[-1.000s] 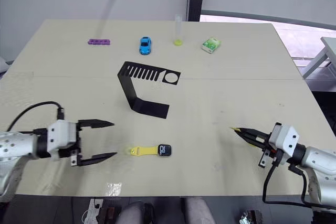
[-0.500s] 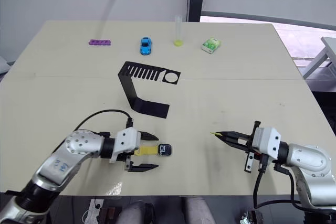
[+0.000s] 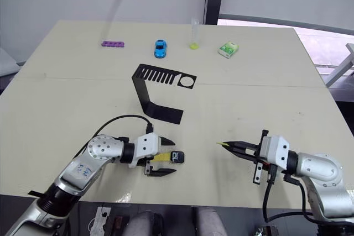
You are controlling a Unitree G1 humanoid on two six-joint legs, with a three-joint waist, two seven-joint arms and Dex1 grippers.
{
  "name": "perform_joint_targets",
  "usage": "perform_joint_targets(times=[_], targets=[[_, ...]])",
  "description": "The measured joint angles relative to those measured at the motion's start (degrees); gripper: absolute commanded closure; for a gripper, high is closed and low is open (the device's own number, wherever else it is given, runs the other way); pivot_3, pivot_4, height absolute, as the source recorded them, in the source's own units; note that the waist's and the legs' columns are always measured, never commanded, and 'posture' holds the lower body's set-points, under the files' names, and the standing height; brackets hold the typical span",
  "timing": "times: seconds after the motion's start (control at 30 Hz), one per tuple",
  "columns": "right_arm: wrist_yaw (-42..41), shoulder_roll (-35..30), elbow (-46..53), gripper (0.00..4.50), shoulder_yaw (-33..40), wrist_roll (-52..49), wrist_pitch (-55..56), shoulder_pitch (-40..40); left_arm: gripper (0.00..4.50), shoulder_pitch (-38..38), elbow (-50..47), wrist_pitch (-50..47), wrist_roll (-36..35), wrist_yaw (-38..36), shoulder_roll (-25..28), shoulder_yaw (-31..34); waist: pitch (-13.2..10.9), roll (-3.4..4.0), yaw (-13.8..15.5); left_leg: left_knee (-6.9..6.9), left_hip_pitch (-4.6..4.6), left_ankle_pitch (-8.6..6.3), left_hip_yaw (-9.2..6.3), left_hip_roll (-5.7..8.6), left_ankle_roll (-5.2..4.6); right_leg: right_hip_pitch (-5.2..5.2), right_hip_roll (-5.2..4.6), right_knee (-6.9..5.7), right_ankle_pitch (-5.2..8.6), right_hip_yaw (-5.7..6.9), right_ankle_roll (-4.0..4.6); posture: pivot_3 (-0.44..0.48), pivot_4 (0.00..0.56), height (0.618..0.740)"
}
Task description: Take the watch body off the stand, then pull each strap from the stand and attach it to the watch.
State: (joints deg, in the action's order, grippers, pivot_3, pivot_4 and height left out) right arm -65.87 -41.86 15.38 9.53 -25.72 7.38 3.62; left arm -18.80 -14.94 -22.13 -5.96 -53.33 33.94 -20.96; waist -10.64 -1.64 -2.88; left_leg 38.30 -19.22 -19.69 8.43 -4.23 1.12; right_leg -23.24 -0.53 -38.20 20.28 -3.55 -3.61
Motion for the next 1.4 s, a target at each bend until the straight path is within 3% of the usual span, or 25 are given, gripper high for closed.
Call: perform_joint_targets(times=[0.9, 1.0, 1.13, 1.4], targets=[[2.47, 0.23, 0.46, 4.50, -1.06, 0.55, -0.07, 1.50, 0.03, -2.39, 2.43, -0.11, 1.14, -0.59, -2.01, -1.72, 0.03, -0.01, 1.32, 0.15, 0.06, -0.01, -0.05, 0.02, -0.04, 0.16, -0.03, -0.02, -0.01, 0.05, -0.01, 0.000, 0.150, 0.740], [2.47, 0.23, 0.48, 4.50, -1.07, 0.55, -0.08, 2.00, 0.90, -2.56, 2.61, 0.01, 1.40, -0.44, -2.38, -2.05, 0.04, -0.01, 1.34, 0.15, 0.10, -0.02, -0.07, 0.02, -0.05, 0.22, -0.03, 0.00, -0.01, 0.06, -0.02, 0.000, 0.150, 0.740], [2.49, 0.23, 1.41, 4.50, -1.07, 0.52, -0.33, 2.83, 2.85, -2.73, 2.73, 0.00, 1.77, 0.33, -3.13, -2.53, 0.04, -0.01, 1.27, 0.14, 0.13, -0.02, -0.07, 0.01, -0.05, 0.24, -0.02, 0.00, -0.01, 0.06, -0.02, 0.000, 0.150, 0.740], [2.49, 0.24, 2.44, 4.50, -1.77, 0.45, -1.33, 4.15, 2.90, -2.65, 2.73, -0.14, 1.84, 0.69, -3.28, -2.63, 0.06, -0.01, 1.28, 0.14, 0.18, -0.02, -0.09, 0.01, -0.05, 0.32, -0.02, 0.02, -0.01, 0.07, -0.02, 0.000, 0.150, 0.740]])
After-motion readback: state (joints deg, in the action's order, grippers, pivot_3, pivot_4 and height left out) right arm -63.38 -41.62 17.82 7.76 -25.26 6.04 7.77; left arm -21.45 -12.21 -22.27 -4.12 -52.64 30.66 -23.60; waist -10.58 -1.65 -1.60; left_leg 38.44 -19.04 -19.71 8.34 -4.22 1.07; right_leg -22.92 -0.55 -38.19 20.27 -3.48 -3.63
